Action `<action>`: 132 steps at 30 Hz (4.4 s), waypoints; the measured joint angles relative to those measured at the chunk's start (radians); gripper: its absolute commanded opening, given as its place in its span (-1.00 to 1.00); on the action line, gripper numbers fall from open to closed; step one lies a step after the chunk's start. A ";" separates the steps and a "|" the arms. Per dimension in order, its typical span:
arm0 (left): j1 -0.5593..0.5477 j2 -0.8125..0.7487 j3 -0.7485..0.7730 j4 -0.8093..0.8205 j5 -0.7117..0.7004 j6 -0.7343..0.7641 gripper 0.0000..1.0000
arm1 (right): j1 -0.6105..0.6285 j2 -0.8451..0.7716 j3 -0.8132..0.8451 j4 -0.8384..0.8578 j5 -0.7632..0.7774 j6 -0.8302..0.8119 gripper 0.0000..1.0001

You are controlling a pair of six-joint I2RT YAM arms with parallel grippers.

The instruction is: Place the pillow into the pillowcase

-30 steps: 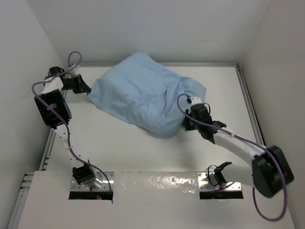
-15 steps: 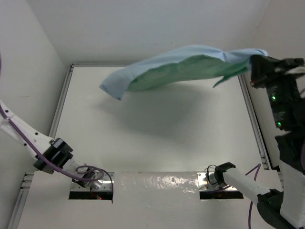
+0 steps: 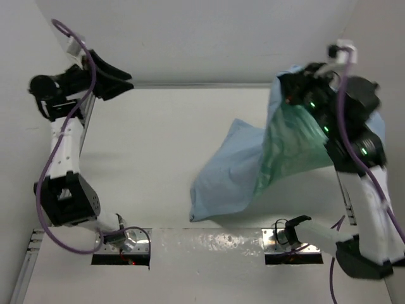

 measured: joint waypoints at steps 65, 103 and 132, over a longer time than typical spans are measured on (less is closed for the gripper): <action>-0.201 0.994 0.459 -1.053 -0.998 1.040 0.99 | 0.173 0.327 -0.010 -0.008 0.216 -0.140 -1.00; 0.230 0.260 0.438 -0.803 -0.363 0.545 -1.00 | 0.174 0.074 0.132 -0.147 0.468 -0.255 -1.00; 0.206 0.271 0.471 -1.235 -0.565 0.852 -0.80 | -0.125 0.625 0.118 -0.101 0.422 -0.280 0.62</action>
